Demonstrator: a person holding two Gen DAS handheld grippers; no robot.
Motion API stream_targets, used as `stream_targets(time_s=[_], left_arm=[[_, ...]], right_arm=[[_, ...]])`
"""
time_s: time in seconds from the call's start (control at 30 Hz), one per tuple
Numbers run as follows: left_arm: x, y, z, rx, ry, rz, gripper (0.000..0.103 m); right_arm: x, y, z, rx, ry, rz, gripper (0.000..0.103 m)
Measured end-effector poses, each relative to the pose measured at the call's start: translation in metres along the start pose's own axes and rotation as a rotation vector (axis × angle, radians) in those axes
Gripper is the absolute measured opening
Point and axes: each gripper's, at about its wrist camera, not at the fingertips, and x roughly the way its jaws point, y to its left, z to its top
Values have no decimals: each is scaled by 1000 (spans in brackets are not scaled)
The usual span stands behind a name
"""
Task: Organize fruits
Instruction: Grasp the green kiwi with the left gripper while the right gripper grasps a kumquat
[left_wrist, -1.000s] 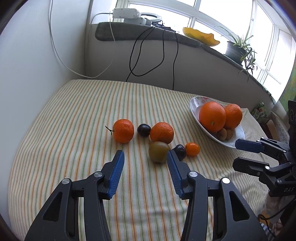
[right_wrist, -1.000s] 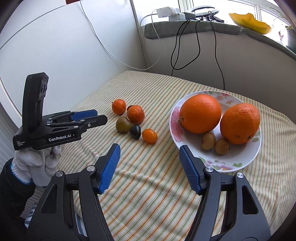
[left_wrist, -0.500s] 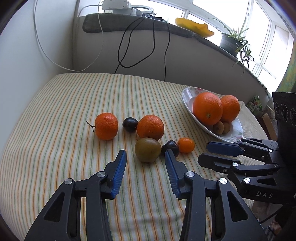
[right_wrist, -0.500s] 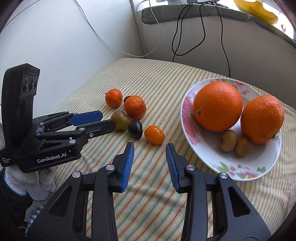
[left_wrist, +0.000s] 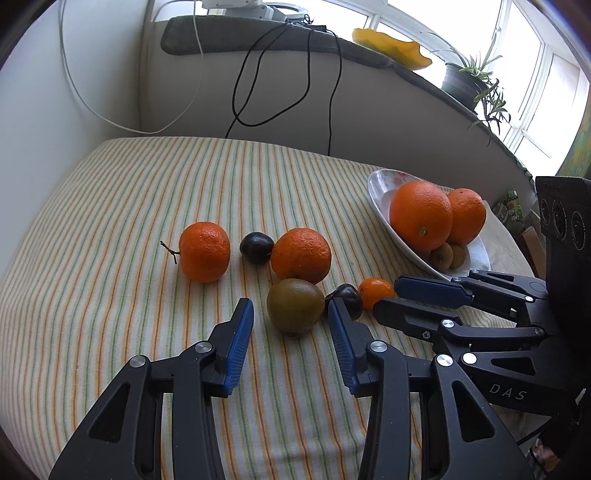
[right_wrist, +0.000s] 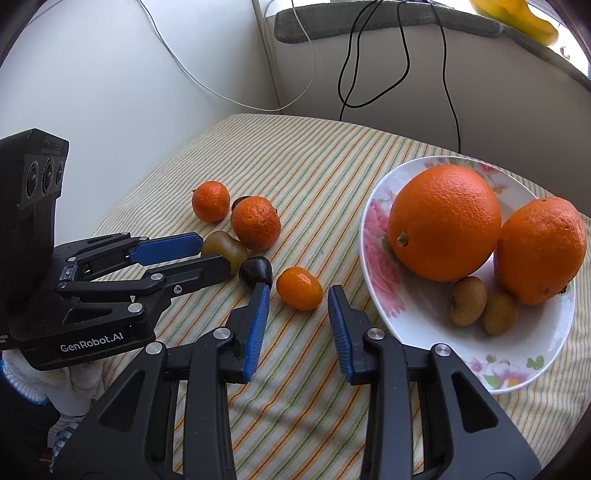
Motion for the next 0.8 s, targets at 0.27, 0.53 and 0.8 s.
stream_targets(time_s=[0.27, 0.53, 0.8], left_arm=[[3, 2, -2, -6, 12, -11, 36], [5, 0, -1, 4, 16, -20, 30], [4, 0, -2, 0, 13, -29, 27]], right_arm=[[3, 3, 4, -3, 1, -10, 34], [3, 4, 2, -9, 20, -44, 33], [13, 12, 10, -34, 34, -42, 33]])
